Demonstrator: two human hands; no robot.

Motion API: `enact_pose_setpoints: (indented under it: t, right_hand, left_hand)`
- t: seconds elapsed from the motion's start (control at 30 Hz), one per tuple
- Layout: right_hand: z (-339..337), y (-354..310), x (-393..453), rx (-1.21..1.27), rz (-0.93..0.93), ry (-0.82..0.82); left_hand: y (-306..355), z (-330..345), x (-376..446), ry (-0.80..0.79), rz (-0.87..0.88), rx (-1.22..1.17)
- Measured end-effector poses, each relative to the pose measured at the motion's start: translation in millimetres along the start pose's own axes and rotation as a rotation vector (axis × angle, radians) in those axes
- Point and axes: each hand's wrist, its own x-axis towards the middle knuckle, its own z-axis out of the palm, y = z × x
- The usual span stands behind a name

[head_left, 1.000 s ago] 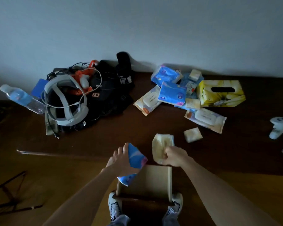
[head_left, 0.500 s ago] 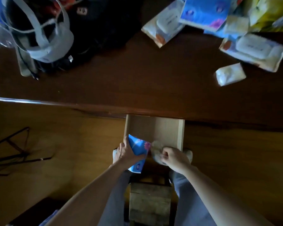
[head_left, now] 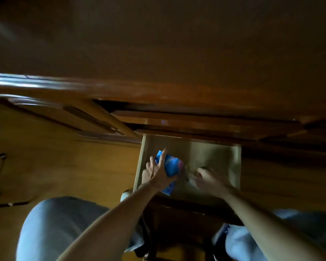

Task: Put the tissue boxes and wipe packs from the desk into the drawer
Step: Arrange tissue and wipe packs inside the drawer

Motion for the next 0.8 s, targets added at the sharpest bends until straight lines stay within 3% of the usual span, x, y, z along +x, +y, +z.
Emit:
enact_pose_setpoints:
  t: [0.17,0.37,0.43,0.57,0.7,0.8]
  right_hand:
    - [36.6,36.4,37.5,-0.251,-0.143,-0.012]
    - [73.7,59.7,40.9,-0.462,-0.138,-0.003]
    - [79.4,43.5,15.2,-0.435,-0.134,-0.019]
    - [75.4,14.1,-9.8,-0.385,-0.226,0.04]
    - [75.8,11.7,-28.3,-0.348,-0.087,-0.08]
    - [75.8,9.2,-29.0,-0.271,-0.056,-0.028]
  left_hand:
    - [-17.0,45.7,40.7,0.185,0.047,0.102]
    - [-34.0,77.4,36.2,0.339,0.051,0.149]
    - [-38.0,76.3,4.6,0.368,0.021,0.083]
    - [-31.4,64.5,-20.5,0.412,0.134,0.111]
    - [-30.2,57.8,-34.8,0.394,0.144,0.117]
    - [-35.4,52.1,-34.2,0.392,0.167,0.117]
